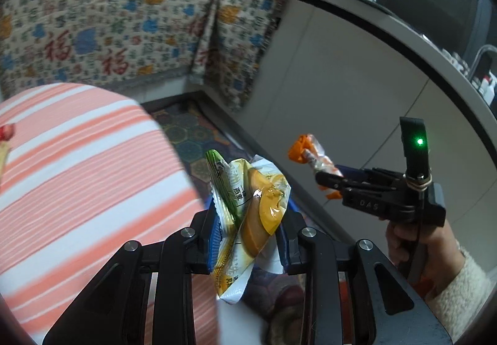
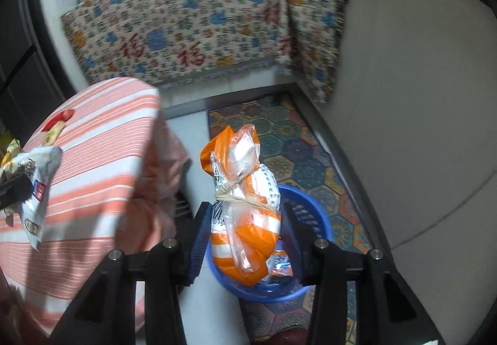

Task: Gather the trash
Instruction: 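Carry the chip bag and orange wrapper over the blue basket and open both tools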

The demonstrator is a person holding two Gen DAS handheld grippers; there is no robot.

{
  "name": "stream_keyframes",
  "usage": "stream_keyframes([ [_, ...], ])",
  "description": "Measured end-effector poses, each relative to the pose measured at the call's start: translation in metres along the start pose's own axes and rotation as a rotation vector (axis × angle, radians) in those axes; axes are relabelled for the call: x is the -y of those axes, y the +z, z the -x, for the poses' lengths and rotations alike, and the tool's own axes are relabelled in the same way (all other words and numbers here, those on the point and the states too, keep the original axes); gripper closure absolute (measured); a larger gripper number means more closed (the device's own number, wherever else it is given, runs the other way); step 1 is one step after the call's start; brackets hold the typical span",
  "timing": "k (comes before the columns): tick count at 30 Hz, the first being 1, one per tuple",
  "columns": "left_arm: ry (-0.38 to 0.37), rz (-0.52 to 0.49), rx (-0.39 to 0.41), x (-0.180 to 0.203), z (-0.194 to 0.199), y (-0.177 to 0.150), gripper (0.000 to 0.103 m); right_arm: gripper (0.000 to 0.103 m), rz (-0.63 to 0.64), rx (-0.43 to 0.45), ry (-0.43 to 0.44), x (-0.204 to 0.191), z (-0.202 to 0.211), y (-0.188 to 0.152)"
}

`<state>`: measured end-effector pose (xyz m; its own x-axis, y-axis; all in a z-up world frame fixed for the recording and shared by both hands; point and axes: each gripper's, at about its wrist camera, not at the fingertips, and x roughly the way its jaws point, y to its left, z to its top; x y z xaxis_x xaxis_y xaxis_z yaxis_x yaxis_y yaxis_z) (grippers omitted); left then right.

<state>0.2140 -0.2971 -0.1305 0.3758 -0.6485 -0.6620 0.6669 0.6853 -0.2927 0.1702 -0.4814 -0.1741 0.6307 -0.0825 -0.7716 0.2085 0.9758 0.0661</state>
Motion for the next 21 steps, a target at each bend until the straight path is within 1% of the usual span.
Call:
stream_keyframes([
  [5,-0.015,-0.009,-0.048,0.026,-0.052,0.005,0.073,0.058,-0.068,-0.024,-0.025,0.040,-0.009,-0.010],
  [10,-0.008,-0.004,-0.093,0.032,-0.098,0.004,0.073,0.058,-0.110,-0.052,-0.025,0.065,-0.023,-0.015],
  [15,-0.005,-0.006,-0.127,0.038,-0.133,0.000,0.073,0.058,-0.144,-0.082,-0.012,0.080,-0.035,-0.017],
  [21,0.001,0.003,-0.149,0.032,-0.158,0.000,0.073,0.058,-0.149,-0.099,0.000,0.088,-0.052,-0.015],
])
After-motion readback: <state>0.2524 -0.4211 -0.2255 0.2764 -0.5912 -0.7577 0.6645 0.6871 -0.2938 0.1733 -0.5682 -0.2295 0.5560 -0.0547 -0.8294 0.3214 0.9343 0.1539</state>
